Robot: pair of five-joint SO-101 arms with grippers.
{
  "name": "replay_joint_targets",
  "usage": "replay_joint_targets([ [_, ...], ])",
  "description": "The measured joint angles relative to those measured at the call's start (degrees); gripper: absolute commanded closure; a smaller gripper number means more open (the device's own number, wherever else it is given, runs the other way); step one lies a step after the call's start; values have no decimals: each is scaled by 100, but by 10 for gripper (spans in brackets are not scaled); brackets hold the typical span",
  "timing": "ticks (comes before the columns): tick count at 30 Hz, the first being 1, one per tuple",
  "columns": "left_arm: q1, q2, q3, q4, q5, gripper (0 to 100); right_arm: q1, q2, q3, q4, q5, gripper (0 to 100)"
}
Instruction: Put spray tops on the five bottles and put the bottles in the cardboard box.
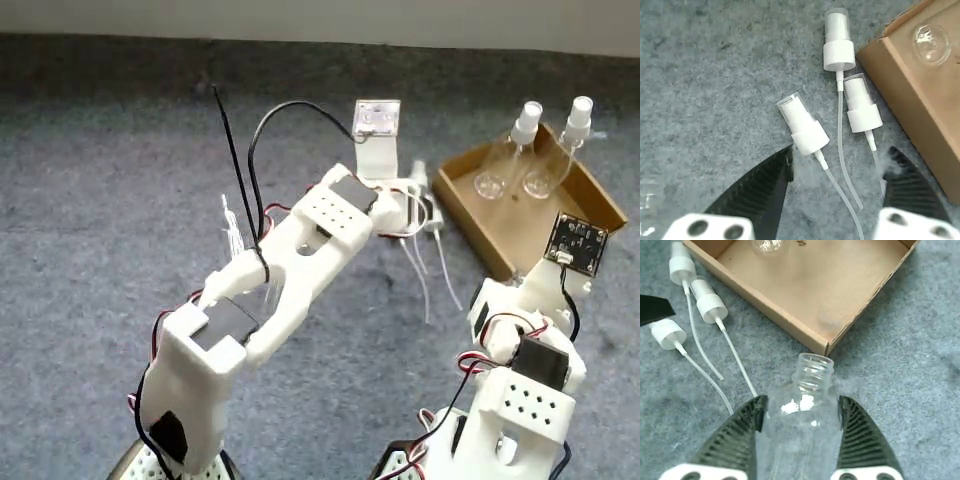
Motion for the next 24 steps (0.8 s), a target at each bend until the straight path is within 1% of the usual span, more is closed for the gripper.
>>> replay_joint_targets([
  [6, -141, 229, 0, -18, 281, 789, 0, 0, 0, 0, 0, 964],
  [10, -220, 360, 0, -264, 290, 790, 0, 0, 0, 0, 0, 964],
  [16, -237, 923, -193, -642, 290, 791, 0, 0, 0, 0, 0, 964],
  [21, -237, 1284, -457, -677, 290, 795, 0, 0, 0, 0, 0, 964],
  [22, -237, 1319, -501, -695, 290, 806, 0, 0, 0, 0, 0, 964],
  [24, -237, 1380, -571, -712, 290, 861, 0, 0, 0, 0, 0, 964],
])
